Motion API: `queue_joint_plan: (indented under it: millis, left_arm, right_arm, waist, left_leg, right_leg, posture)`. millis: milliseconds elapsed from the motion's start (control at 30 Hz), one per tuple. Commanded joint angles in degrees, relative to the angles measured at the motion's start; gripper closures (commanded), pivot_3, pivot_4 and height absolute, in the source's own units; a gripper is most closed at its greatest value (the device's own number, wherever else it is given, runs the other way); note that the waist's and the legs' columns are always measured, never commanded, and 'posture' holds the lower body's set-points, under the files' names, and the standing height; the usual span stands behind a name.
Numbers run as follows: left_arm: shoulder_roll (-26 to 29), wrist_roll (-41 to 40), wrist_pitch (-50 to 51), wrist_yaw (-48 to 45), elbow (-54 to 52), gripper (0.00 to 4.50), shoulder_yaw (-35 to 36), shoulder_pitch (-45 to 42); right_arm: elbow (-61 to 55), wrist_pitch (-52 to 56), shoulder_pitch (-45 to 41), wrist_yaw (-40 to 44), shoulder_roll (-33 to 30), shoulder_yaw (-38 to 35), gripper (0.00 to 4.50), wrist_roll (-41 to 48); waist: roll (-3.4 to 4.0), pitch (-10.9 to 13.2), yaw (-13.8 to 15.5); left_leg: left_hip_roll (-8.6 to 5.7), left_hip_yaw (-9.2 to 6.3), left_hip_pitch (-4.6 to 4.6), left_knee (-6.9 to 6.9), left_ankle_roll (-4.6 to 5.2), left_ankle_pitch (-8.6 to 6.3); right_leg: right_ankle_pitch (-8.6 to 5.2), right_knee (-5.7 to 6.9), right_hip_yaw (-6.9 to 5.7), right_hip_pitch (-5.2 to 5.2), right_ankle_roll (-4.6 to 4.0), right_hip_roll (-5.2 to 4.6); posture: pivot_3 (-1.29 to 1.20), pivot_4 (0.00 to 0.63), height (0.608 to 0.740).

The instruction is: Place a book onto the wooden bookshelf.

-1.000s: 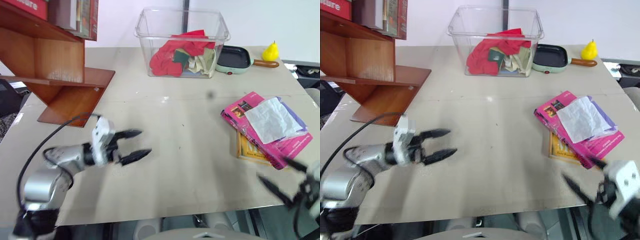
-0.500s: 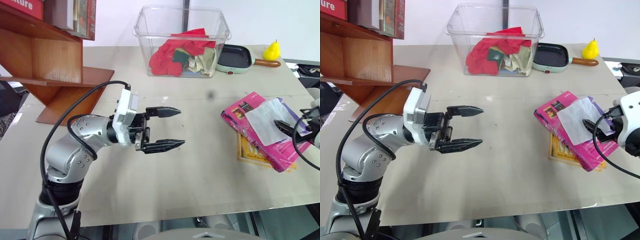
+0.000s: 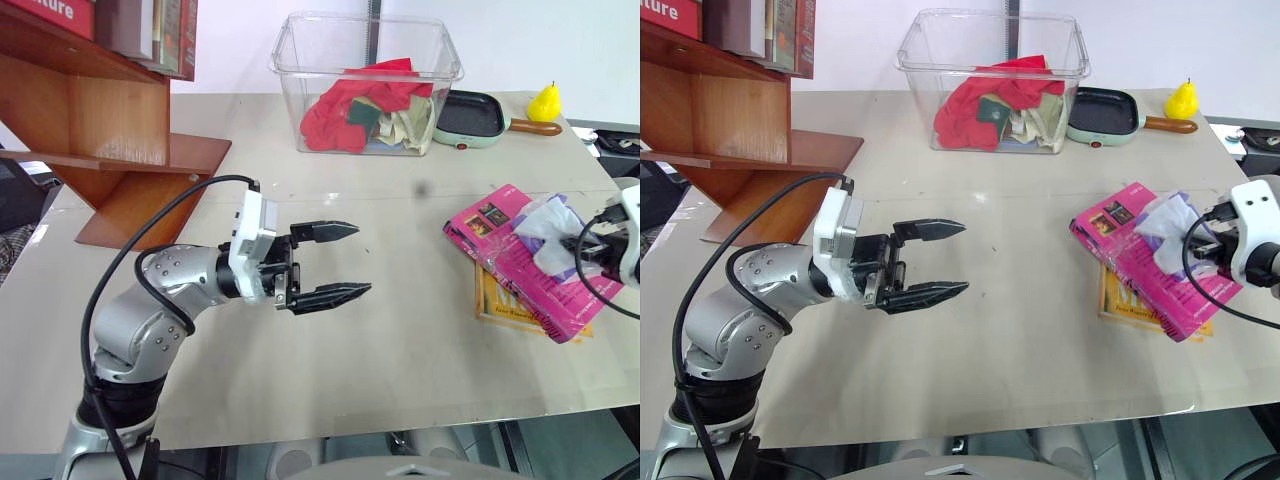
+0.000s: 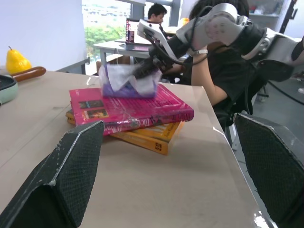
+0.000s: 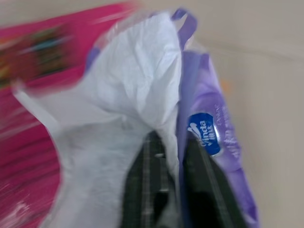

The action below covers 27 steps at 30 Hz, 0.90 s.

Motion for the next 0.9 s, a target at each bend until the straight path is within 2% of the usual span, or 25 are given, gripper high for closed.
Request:
queue_joint_plan:
  millis: [33, 100, 200, 233, 367, 467, 500, 533, 600, 667, 767, 900]
  left_arm:
    - [-1.00, -0.43, -1.78, 0.31, -0.77, 0.00, 0.52, -1.10]
    - [-1.90, 0.07, -2.51, 0.22, -0.08, 0.00, -0.14, -1.84]
    - [-2.48, 0.68, -3.25, -0.12, 0.58, 0.00, -0.68, -2.22]
    - [-2.61, 0.76, -3.48, -0.18, 0.85, 0.00, -0.76, -2.33]
    - [-3.03, 0.68, -3.80, -0.40, 1.12, 0.00, -0.95, -2.40]
    - [-3.05, 0.73, -3.92, -0.82, 1.39, 0.00, -0.82, -2.35]
    - [-3.01, 0.74, -3.96, -0.92, 1.39, 0.00, -0.77, -2.24]
    - [-2.97, 0.77, -4.00, -0.98, 1.32, 0.00, -0.74, -2.13]
    - [-2.93, 0.72, -3.98, -1.02, 1.13, 0.00, -0.71, -1.95]
    - [-3.03, 0.77, -4.00, -1.04, 1.08, 0.00, -0.86, -1.88]
    - [-3.43, 0.59, -3.86, -1.04, 1.21, 0.00, -1.27, -2.00]
    - [-3.32, 0.59, -3.82, -2.17, 1.84, 0.00, -1.77, -2.32]
  right_arm:
    - [15.48, -6.26, -11.22, -6.73, -0.30, 0.02, 4.45, -7.61]
    - [24.85, -10.01, -18.09, -7.75, 0.89, 2.97, 4.45, -11.22]
    - [35.33, -16.10, -24.42, -3.74, 1.87, 8.50, 4.45, -16.22]
    - [39.49, -18.07, -26.46, -2.47, 2.47, 9.96, 3.92, -17.72]
    - [53.36, -26.69, -31.79, 0.42, 3.75, 15.21, 2.35, -24.19]
    - [56.32, -29.84, -32.25, 4.32, 2.43, 16.77, 0.84, -26.33]
    - [55.10, -31.20, -31.52, 5.90, 1.38, 17.31, 0.49, -27.13]
    - [52.72, -32.30, -30.28, 7.73, 0.16, 17.65, 0.02, -27.69]
    - [44.55, -29.84, -26.66, 12.47, -2.17, 15.74, 0.02, -25.43]
    - [30.55, -20.71, -19.56, 17.48, -4.74, 9.63, 0.02, -18.84]
    - [4.00, -2.66, 0.05, 25.29, -7.33, -5.49, 0.02, -8.26]
    - [-17.22, 18.52, 16.81, 24.62, -1.44, -23.02, 0.02, -1.37]
  waist:
    - [0.07, 0.04, -0.04]
    - [0.10, 0.03, -0.25]
    - [0.10, 0.03, -0.58]
    - [0.10, 0.03, -0.77]
    - [0.17, 0.07, -1.13]
    - [0.25, 0.11, -1.08]
    - [0.32, 0.16, -1.13]
    - [0.37, 0.18, -1.15]
    - [0.45, 0.20, -1.03]
    - [0.48, 0.21, -0.88]
    - [0.55, 0.16, 0.00]
    - [0.55, 0.13, 0.39]
  left_leg:
    - [0.00, 0.00, 0.02, 0.00, 0.00, 0.00]
    - [-0.01, 0.07, 0.02, -0.01, 0.00, 0.00]
    - [0.01, 0.07, 0.06, -0.08, 0.00, 0.00]
    - [0.02, 0.04, 0.07, -0.14, 0.00, 0.00]
    - [0.02, 0.01, -0.02, -0.18, 0.00, 0.00]
    - [0.00, 0.02, -0.15, -0.20, 0.00, 0.00]
    - [0.01, 0.03, -0.17, -0.20, 0.01, -0.01]
    - [0.00, 0.04, -0.20, -0.20, 0.02, -0.01]
    - [0.00, 0.05, -0.21, -0.21, 0.03, -0.02]
    - [0.00, 0.00, -0.20, -0.23, 0.04, -0.02]
    - [0.05, -0.17, -0.12, -0.28, 0.04, -0.03]
    - [0.07, -0.25, -0.07, -0.21, 0.05, -0.04]
  right_leg:
    - [0.04, 0.01, 0.00, 0.01, -0.07, 0.02]
    - [0.08, 0.02, 0.07, -0.04, -0.13, 0.01]
    - [0.09, 0.02, 0.10, -0.04, -0.16, 0.05]
    - [0.10, 0.02, 0.09, -0.04, -0.14, 0.08]
    - [0.21, -0.06, 0.07, -0.06, 0.06, 0.07]
    - [0.22, -0.28, 0.06, -0.06, 0.08, 0.02]
    - [0.22, -0.34, 0.06, -0.06, 0.09, 0.02]
    - [0.23, -0.38, 0.06, -0.06, 0.10, 0.00]
    - [0.23, -0.41, 0.06, -0.06, 0.10, -0.01]
    - [0.22, -0.41, 0.03, -0.06, 0.11, 0.00]
    - [0.20, -0.33, -0.13, 0.01, 0.13, 0.07]
    - [0.18, -0.20, -0.21, 0.07, 0.13, 0.09]
  posture:
    - [0.00, 0.150, 0.740]
    - [0.00, 0.150, 0.740]
    - [0.00, 0.150, 0.740]
    - [0.00, 0.150, 0.740]
    - [0.00, 0.150, 0.740]
    - [0.00, 0.150, 0.740]
    - [0.00, 0.150, 0.740]
    - [0.00, 0.150, 0.740]
    - [0.00, 0.150, 0.740]
    - [0.00, 0.150, 0.740]
    - [0.00, 0.150, 0.740]
    - [0.00, 0.150, 0.740]
